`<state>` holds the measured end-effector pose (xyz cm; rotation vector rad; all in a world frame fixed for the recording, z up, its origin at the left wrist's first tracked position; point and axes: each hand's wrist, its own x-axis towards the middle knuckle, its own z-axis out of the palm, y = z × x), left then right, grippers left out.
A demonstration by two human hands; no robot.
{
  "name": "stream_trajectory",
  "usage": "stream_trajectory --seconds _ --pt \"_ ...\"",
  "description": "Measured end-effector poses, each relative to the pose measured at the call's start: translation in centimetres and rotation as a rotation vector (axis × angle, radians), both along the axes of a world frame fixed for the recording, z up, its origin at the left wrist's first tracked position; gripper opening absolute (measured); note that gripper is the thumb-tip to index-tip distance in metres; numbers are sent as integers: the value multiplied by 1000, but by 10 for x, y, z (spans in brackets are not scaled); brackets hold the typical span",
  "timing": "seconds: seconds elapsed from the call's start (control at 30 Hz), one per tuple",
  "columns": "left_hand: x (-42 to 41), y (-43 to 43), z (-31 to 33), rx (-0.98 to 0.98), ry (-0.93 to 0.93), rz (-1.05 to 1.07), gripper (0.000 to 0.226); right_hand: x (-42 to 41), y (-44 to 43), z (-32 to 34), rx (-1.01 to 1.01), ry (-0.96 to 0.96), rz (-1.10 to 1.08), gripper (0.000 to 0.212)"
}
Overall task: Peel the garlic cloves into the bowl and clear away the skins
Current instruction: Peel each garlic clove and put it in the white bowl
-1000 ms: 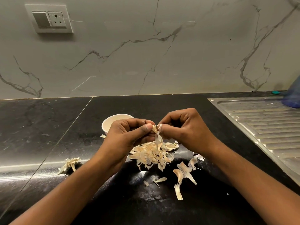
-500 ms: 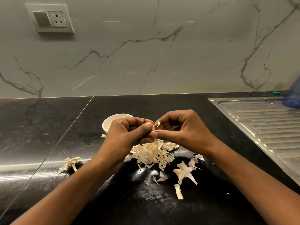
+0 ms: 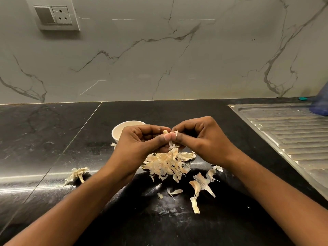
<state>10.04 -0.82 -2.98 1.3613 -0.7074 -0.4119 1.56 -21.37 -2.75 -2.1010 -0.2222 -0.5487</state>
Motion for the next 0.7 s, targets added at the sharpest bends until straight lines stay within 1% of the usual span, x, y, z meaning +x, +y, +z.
stream_trajectory --seconds 0.1,0.23,0.4,0.47,0.57,0.6,0.7 --pt "3 1 -1 24 8 -8 34 -1 1 1 30 -40 -43 9" --pt "5 1 -3 21 50 -21 35 -2 -8 8 134 -104 -152 7" --pt "6 2 3 9 18 -7 26 -2 -14 5 57 -18 -177 9" --pt "8 6 7 43 -63 45 26 -1 -14 4 26 27 -170 13" --pt "14 13 11 120 -293 177 21 -2 -14 5 14 114 -110 19" --pt "17 15 12 143 -341 226 19 -2 -15 6 3 141 -79 19" --pt "33 24 13 209 -396 370 15 -4 -19 8 -26 195 -16 18"
